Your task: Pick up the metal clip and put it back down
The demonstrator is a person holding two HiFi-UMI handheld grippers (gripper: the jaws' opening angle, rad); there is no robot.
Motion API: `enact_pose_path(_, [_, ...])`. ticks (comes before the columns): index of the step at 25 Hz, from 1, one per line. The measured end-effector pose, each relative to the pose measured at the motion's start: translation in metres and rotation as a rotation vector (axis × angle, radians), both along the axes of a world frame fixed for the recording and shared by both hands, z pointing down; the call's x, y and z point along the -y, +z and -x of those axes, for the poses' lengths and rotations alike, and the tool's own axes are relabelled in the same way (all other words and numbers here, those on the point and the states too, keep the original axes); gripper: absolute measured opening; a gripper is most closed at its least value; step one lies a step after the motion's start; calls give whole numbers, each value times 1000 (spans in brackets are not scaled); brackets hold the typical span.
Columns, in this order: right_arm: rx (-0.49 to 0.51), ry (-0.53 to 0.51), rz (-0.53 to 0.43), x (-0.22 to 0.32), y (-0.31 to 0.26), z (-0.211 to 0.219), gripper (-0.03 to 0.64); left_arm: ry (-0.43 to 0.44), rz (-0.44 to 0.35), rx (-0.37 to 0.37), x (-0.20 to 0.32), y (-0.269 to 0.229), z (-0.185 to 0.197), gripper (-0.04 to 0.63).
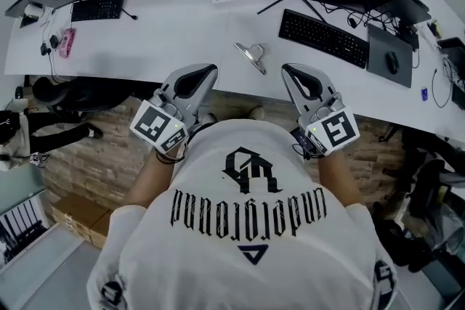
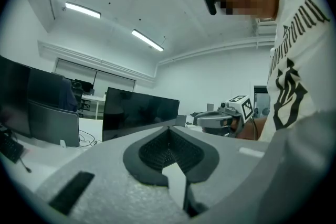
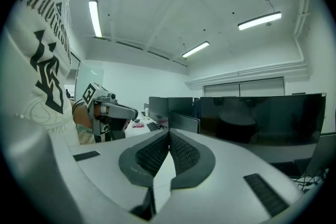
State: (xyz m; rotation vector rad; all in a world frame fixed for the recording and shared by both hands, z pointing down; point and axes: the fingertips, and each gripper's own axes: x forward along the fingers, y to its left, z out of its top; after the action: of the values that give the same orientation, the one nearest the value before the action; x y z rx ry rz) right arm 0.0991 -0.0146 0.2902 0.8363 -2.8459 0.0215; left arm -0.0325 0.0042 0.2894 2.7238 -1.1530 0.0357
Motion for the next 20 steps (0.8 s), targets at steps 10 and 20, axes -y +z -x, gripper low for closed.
enact_pose_path(10, [-5, 92, -16, -45, -12, 78, 15, 100, 26, -14, -50, 2, 77, 14])
enact_pose_path(20, [-30, 194, 32, -103, 4, 122, 15, 232, 27, -24, -91, 9, 116, 14])
